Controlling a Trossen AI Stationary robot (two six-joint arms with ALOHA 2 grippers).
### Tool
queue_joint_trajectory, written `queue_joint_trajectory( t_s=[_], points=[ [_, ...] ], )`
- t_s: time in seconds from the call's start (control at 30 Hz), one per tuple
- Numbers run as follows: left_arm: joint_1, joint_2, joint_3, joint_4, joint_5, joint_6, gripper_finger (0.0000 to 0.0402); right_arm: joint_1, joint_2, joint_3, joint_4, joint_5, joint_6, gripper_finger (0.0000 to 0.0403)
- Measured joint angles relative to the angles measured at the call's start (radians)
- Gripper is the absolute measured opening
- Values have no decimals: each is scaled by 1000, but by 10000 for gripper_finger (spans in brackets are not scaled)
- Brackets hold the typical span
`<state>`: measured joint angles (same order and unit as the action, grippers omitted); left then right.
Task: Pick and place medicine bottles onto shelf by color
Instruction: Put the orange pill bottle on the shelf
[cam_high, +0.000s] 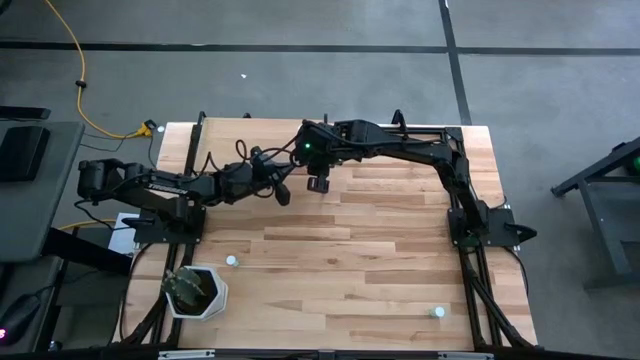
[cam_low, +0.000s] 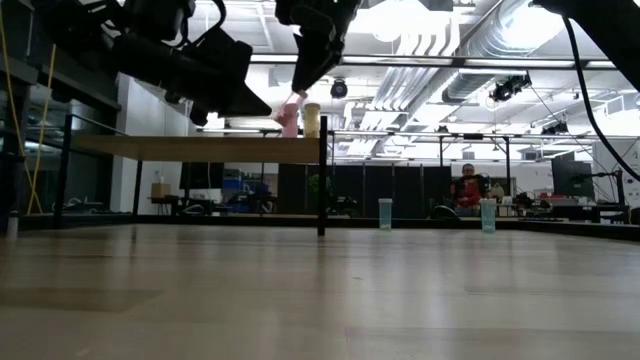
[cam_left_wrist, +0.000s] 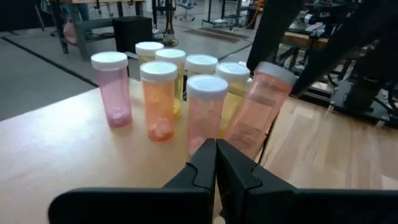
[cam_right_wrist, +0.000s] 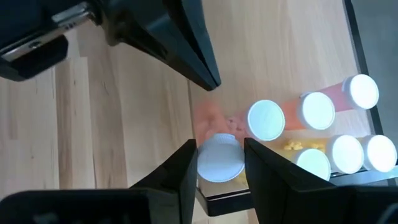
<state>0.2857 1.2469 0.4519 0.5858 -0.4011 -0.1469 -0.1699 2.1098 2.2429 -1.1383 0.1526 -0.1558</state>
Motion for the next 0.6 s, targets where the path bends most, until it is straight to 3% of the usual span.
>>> queue_joint_trajectory(
  t_s=[0.17,0.3,0.6],
  points=[
    [-7,12,0,4,55,-8,0,-2,0,0,-1,0,4,106],
    [-4,17,0,7,-9,-11,0,-2,0,0,-1,-14,21,106],
    [-4,17,0,45,-11,-34,0,-2,0,0,-1,-18,19,106]
  ],
)
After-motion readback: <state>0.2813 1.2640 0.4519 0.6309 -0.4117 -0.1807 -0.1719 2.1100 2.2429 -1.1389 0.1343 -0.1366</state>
